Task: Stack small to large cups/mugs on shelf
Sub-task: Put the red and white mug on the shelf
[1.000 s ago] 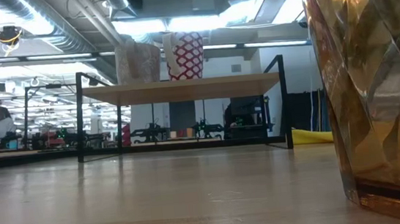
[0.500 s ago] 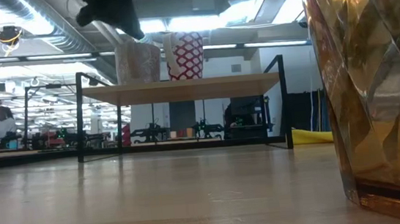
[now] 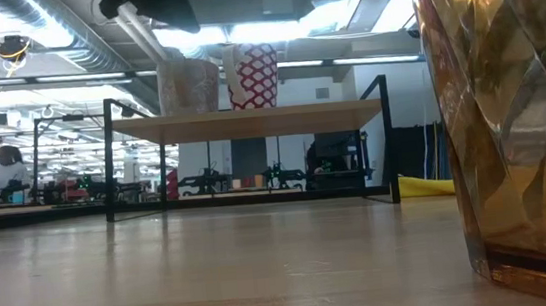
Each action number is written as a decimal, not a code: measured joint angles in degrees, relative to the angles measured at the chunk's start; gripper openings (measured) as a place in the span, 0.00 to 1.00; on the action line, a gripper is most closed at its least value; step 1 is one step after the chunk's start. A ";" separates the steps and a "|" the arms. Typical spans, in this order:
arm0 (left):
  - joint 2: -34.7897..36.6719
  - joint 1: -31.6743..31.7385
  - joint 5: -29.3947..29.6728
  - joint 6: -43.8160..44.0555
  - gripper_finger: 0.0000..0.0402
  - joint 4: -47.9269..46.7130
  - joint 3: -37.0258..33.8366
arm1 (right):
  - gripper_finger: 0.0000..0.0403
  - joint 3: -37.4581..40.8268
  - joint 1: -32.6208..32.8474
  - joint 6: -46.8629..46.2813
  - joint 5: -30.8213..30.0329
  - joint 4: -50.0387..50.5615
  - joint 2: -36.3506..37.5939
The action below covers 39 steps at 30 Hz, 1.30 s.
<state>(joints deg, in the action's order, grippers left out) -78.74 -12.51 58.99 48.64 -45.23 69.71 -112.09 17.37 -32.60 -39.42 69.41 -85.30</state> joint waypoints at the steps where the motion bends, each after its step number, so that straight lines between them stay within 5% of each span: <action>1: -0.36 0.00 0.02 -0.54 0.00 0.08 0.00 | 0.01 0.00 0.00 0.00 -0.01 0.07 0.00; 11: -5.50 -0.42 0.10 -7.28 0.00 9.17 0.00 | 0.01 0.00 -0.39 -0.07 -1.55 1.87 0.00; 25: -7.65 1.38 4.02 -6.75 0.00 7.74 -0.02 | 0.01 0.00 -0.37 1.45 -1.53 2.50 0.00; 39: -9.97 3.50 -1.74 -5.63 0.00 8.72 -0.02 | 0.01 0.00 -0.39 1.81 -1.53 3.59 0.00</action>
<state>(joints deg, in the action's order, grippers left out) -88.70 -9.02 57.25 43.00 -36.52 69.69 -112.09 16.97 -30.79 -40.95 73.00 -85.30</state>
